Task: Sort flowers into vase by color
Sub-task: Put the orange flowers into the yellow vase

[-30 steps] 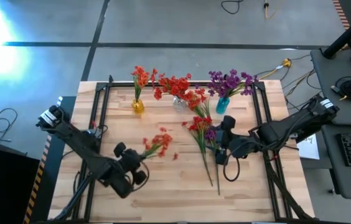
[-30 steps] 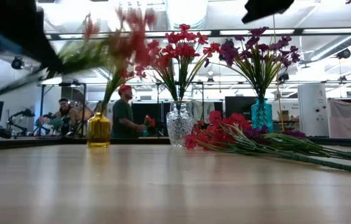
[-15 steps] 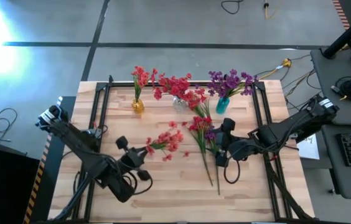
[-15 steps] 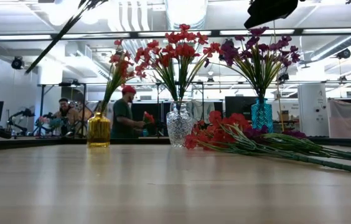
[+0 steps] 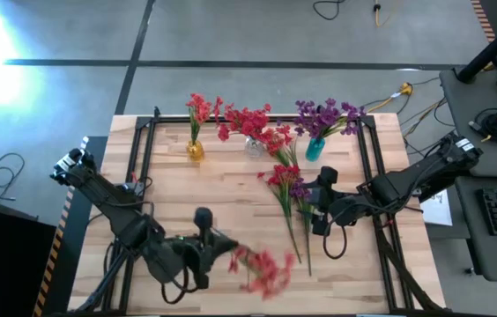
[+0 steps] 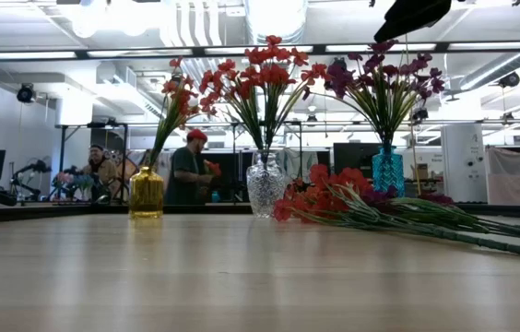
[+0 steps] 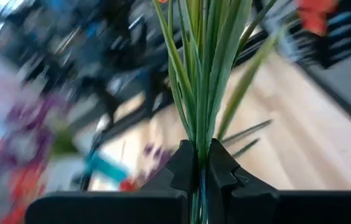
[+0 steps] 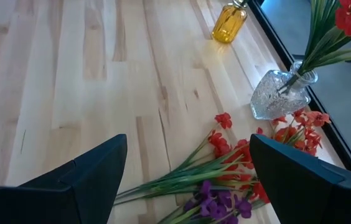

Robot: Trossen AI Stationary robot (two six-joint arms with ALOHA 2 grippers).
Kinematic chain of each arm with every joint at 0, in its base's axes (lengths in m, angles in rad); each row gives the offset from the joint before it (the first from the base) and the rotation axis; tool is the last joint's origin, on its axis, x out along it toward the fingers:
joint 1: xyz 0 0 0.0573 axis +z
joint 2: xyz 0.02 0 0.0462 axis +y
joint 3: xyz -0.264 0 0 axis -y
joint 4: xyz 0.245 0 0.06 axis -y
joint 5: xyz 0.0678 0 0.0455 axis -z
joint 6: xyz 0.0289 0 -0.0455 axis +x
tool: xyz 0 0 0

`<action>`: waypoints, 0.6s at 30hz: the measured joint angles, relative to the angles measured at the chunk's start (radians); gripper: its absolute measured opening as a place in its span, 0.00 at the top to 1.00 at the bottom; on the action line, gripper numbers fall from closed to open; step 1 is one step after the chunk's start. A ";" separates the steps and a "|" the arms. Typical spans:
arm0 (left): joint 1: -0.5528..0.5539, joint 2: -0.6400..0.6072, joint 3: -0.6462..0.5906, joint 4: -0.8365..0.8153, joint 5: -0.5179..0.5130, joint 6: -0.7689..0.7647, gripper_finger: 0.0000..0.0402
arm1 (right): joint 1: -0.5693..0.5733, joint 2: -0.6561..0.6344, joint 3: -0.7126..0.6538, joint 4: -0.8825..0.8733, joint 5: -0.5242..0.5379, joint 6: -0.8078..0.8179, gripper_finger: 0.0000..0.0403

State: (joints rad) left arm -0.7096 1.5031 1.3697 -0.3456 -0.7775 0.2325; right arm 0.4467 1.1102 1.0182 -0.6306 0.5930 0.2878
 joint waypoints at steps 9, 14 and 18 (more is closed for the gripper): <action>0.103 -0.138 -0.235 0.233 0.115 0.072 1.00 | 0.023 -0.003 -0.020 0.007 0.000 0.000 0.18; 0.173 -0.312 -0.531 0.599 0.110 0.170 1.00 | 0.023 -0.003 -0.020 0.026 0.001 -0.003 0.18; 0.241 -0.448 -0.770 0.867 -0.021 0.288 1.00 | 0.023 -0.003 -0.020 0.054 0.001 -0.012 0.18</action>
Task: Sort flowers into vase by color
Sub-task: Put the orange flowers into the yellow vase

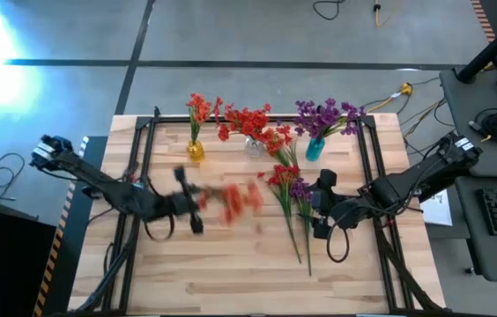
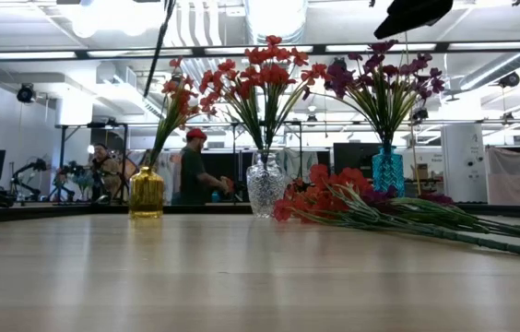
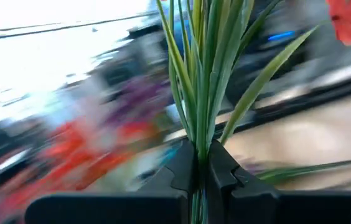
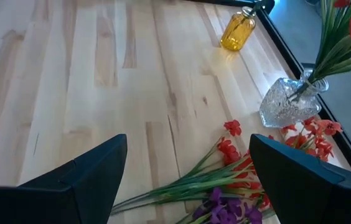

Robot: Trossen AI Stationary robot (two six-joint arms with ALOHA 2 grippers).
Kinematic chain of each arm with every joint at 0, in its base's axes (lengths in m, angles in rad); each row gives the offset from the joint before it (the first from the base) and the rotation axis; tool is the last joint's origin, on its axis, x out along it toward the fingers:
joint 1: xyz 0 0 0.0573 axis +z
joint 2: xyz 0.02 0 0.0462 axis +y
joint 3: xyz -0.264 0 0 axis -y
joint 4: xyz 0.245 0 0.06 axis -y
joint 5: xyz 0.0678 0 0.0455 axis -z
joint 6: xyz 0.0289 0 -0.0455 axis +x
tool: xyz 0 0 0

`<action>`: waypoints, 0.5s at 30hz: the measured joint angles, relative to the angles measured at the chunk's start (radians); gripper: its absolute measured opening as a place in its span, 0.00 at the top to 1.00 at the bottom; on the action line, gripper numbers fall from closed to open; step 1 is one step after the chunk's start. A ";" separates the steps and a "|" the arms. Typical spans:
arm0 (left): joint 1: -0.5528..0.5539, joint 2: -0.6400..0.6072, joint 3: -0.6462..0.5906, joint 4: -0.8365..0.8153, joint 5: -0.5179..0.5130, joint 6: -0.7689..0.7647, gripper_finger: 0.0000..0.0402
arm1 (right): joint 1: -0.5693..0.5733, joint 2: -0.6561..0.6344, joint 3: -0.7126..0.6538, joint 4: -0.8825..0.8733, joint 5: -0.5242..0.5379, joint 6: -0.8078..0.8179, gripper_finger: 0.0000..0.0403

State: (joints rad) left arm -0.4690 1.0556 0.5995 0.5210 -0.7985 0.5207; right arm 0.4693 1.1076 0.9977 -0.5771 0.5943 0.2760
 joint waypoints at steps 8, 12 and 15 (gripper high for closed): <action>0.240 -0.174 -0.336 0.462 -0.030 0.083 1.00 | -0.001 0.000 0.000 0.036 0.067 -0.002 0.18; 0.354 -0.214 -0.428 0.633 0.011 0.102 1.00 | -0.001 0.001 0.000 0.036 0.086 0.004 0.18; 0.441 -0.229 -0.459 0.678 0.047 0.081 1.00 | -0.005 0.001 0.000 0.039 0.087 0.012 0.18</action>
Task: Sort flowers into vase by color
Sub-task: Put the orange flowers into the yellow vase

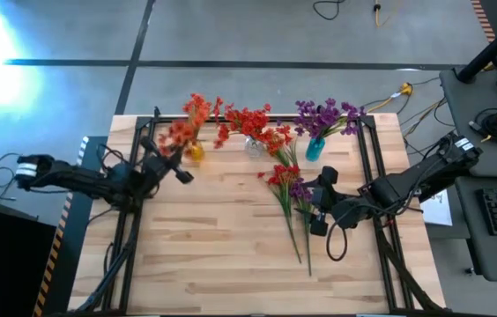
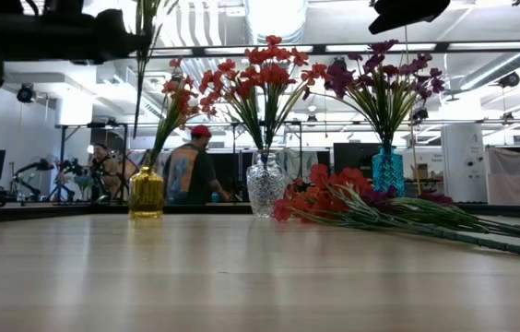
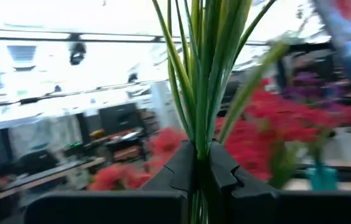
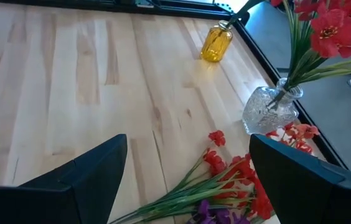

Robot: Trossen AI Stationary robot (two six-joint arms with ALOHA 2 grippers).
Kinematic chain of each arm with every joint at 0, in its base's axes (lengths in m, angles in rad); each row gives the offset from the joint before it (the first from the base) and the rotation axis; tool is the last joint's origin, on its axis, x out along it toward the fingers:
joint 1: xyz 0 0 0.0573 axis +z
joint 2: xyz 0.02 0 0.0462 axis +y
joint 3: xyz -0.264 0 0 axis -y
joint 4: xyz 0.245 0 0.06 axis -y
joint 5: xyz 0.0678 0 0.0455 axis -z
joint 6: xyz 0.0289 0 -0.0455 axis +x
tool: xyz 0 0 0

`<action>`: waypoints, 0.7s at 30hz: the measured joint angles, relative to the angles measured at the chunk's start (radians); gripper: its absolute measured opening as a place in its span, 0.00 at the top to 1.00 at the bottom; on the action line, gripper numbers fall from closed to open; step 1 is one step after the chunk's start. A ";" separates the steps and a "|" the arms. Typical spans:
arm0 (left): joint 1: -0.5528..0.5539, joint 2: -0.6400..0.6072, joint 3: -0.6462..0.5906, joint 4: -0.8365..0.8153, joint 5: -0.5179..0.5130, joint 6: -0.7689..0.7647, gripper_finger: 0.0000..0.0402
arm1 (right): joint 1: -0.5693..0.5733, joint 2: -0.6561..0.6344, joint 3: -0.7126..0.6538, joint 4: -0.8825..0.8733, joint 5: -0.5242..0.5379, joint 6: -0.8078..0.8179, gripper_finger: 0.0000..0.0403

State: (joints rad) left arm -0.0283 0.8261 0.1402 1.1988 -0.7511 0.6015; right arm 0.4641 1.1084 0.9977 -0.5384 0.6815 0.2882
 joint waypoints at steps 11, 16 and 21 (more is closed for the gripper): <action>0.421 0.117 0.008 0.003 0.357 -0.428 1.00 | -0.047 0.000 0.000 0.050 0.002 -0.018 0.18; 0.481 0.165 0.008 0.012 0.514 -0.441 1.00 | -0.046 0.000 0.000 0.050 0.000 -0.016 0.18; 0.482 0.183 0.007 0.012 0.526 -0.400 1.00 | -0.046 0.000 0.000 0.050 0.000 -0.024 0.18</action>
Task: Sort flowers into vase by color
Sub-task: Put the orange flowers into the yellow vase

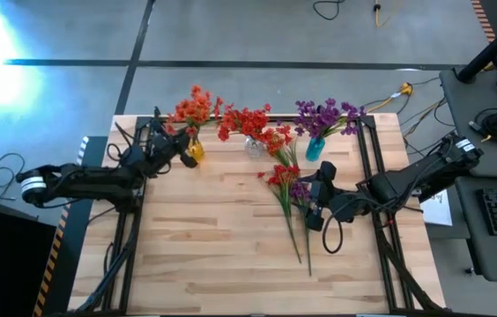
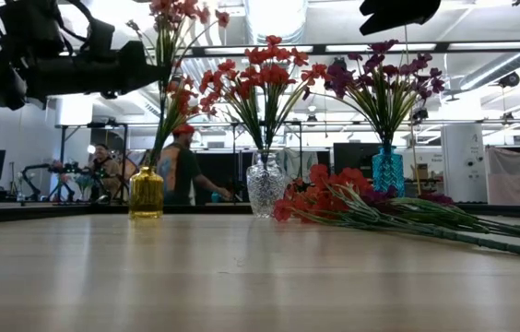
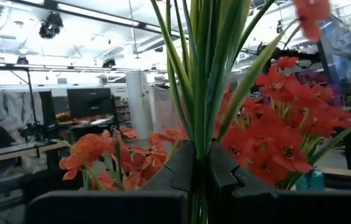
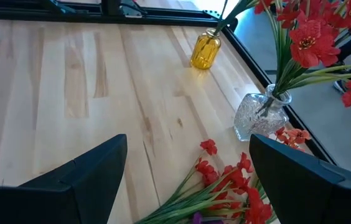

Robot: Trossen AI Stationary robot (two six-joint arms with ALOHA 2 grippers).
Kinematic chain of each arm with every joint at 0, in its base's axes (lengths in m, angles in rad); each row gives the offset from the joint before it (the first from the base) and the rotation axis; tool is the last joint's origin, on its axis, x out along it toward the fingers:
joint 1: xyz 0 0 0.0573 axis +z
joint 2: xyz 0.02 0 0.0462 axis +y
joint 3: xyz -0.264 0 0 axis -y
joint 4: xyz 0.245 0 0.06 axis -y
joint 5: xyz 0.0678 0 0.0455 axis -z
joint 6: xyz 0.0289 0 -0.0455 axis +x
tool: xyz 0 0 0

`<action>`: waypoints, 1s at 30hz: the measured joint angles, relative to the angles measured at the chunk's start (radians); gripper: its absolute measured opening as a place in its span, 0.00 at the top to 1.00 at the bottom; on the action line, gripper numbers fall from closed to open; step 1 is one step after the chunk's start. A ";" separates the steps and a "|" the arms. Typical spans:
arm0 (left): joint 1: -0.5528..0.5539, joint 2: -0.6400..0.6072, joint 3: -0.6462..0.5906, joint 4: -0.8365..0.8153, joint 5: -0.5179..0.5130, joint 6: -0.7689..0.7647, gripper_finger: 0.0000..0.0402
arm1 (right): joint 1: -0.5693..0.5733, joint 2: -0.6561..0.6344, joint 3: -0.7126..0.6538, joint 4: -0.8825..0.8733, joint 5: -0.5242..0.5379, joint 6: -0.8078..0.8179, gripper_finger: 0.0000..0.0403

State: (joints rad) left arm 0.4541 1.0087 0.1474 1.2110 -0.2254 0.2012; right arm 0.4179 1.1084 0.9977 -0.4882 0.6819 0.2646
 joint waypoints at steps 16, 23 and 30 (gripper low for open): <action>0.038 -0.023 -0.032 -0.009 -0.150 -0.054 1.00 | -0.001 0.000 0.000 0.000 0.000 -0.004 0.18; 0.039 -0.012 -0.034 -0.007 -0.156 -0.084 1.00 | -0.001 0.000 0.000 0.000 0.000 -0.003 0.18; 0.039 -0.011 -0.043 -0.011 -0.158 -0.098 1.00 | -0.002 0.000 0.000 0.000 0.000 -0.003 0.18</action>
State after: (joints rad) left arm 0.4927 0.9974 0.1045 1.2000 -0.3836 0.1028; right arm 0.4164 1.1084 0.9980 -0.4881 0.6819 0.2611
